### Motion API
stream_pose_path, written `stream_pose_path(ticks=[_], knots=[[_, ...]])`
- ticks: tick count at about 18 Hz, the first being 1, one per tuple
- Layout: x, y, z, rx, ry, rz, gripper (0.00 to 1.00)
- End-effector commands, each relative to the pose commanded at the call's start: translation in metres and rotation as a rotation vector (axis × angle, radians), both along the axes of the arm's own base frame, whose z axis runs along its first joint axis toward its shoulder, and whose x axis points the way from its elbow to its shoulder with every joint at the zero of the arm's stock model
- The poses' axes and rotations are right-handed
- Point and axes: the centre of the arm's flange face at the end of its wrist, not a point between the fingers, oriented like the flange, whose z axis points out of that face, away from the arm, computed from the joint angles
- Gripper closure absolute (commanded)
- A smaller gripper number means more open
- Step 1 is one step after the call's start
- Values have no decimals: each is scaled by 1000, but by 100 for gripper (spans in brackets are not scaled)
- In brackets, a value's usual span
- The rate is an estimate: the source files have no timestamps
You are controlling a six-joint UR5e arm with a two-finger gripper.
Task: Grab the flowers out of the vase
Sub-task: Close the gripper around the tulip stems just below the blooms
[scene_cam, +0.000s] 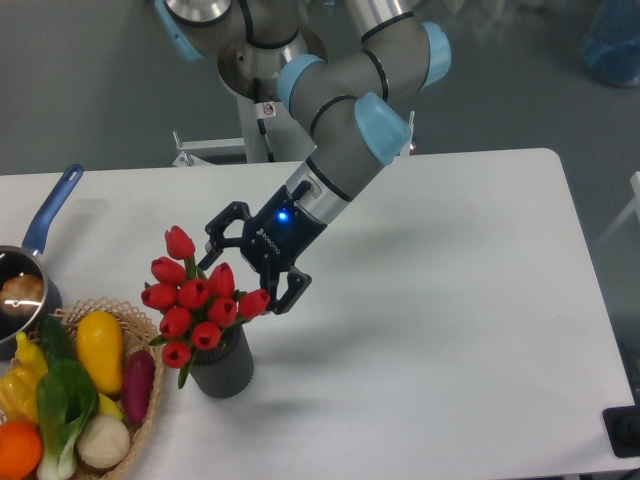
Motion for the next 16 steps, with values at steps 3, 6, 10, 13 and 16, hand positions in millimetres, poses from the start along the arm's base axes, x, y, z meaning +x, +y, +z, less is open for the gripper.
stream_pose_path(ticks=[3,6,10,13,16], knots=[[-2,0,-1,10,-15,2,69],[-3,-2,-3,8,-17,5,97],[-5,-4,-2,7,-19,12,100],[-7,-6,1,9,-17,19,100],[-4,-7,10,28,-17,18,100]])
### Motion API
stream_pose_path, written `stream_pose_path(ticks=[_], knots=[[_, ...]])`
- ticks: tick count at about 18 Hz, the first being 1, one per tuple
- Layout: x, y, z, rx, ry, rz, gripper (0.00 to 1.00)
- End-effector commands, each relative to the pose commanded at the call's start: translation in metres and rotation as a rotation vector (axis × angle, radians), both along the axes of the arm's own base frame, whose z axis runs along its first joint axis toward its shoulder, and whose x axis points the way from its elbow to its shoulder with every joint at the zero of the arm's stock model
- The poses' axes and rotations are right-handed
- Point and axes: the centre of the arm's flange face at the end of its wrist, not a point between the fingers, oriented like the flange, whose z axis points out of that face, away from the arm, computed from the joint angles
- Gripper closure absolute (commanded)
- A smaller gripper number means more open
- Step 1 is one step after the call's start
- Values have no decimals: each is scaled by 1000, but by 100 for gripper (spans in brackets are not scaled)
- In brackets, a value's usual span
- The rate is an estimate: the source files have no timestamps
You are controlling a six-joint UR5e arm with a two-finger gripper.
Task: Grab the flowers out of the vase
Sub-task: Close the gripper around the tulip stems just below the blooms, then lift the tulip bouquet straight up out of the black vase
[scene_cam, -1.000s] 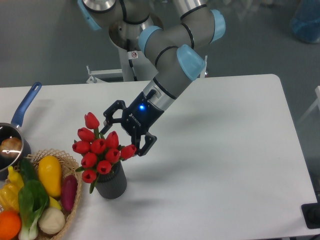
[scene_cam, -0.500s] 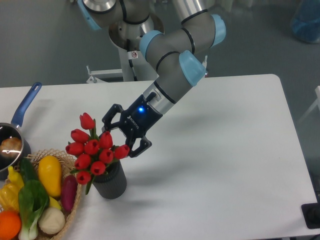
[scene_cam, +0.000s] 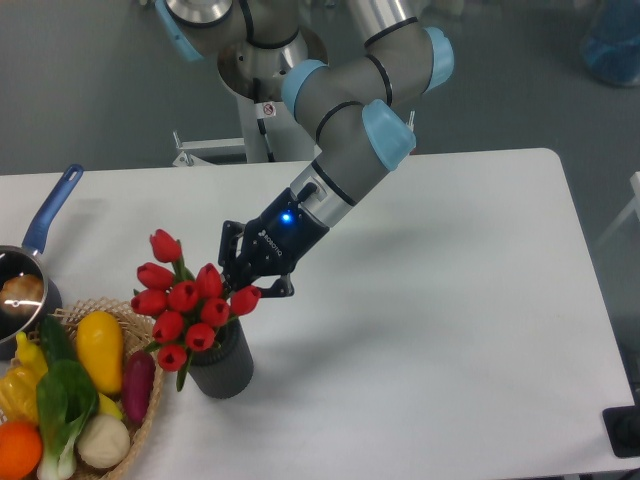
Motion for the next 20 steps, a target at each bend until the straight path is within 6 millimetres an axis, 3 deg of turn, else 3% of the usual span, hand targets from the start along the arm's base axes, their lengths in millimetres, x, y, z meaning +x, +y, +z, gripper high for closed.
stream_pose_path(ticks=[6,12,20], knots=[[10,-4,34,46,10,7,100],[14,-6,45,54,5,13,100],[36,-15,102,124,-13,26,100]])
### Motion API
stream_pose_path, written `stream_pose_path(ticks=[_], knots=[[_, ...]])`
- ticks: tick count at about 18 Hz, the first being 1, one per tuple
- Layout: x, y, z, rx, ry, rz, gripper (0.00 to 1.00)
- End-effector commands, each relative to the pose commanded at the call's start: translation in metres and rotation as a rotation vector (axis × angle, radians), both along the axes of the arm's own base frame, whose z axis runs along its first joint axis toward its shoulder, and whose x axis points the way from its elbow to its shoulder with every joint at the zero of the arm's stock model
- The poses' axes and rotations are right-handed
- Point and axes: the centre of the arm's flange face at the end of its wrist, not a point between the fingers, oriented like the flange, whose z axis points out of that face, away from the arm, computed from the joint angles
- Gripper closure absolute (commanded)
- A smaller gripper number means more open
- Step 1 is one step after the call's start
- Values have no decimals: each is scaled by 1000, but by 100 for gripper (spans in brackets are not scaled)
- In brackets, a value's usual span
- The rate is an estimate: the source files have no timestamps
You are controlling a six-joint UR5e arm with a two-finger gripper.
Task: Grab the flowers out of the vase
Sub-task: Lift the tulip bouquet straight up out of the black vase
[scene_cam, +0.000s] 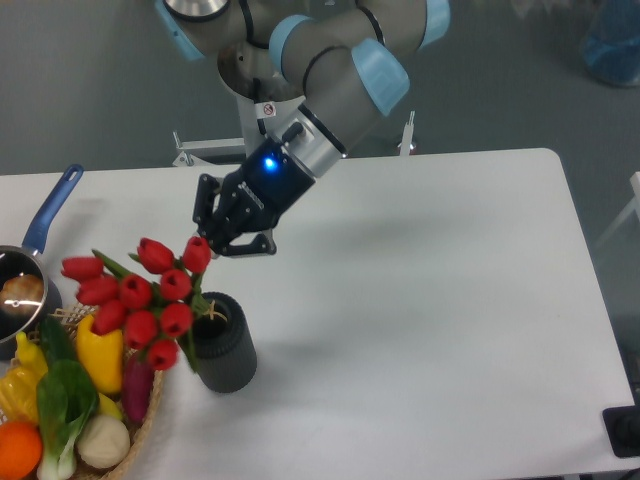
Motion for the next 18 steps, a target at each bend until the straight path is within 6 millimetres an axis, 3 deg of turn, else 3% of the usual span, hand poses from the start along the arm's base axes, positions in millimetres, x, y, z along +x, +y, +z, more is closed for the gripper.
stream_pose_path(ticks=[8,18], knots=[[10,-5,56,49,-18,22,100],[17,-15,79,72,-21,37,100]])
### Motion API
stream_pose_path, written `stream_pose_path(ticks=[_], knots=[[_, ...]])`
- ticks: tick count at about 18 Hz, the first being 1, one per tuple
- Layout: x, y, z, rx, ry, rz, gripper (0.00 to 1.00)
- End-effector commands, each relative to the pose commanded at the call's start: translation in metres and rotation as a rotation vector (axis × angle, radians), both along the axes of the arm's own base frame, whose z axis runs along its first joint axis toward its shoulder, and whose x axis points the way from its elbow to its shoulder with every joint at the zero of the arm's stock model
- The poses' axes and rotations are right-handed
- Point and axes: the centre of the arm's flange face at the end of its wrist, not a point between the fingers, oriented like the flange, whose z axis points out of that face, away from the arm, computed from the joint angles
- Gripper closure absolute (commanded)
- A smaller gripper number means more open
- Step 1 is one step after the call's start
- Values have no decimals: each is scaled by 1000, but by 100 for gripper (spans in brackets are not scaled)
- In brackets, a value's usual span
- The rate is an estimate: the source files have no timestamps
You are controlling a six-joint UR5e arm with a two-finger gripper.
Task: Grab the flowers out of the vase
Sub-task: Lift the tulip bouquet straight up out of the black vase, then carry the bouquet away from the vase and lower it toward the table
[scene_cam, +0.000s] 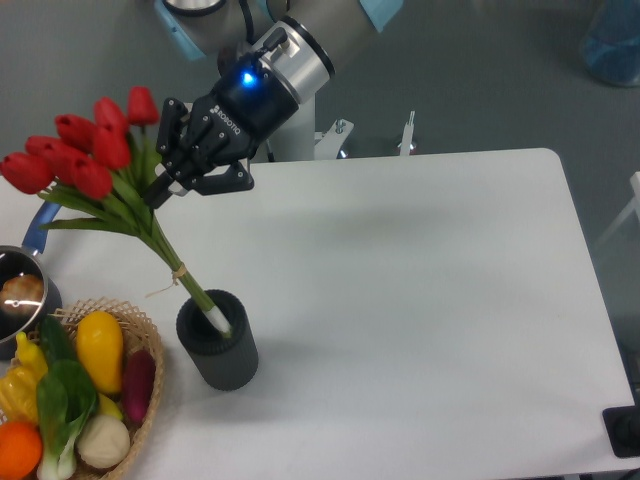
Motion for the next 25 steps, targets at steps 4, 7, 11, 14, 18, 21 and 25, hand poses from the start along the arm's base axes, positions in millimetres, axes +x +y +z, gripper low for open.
stream_pose_path(ticks=[4,7,11,14,18,21,25], knots=[[-6,-20,23,7,0,60,100],[-32,-40,30,3,19,136,100],[-73,-64,12,-153,115,307,100],[-98,-79,-5,-250,141,398,100],[-126,-103,-25,-418,164,523,100],[-149,-127,-36,-532,169,596,100],[-166,-141,-54,-646,268,593,100]])
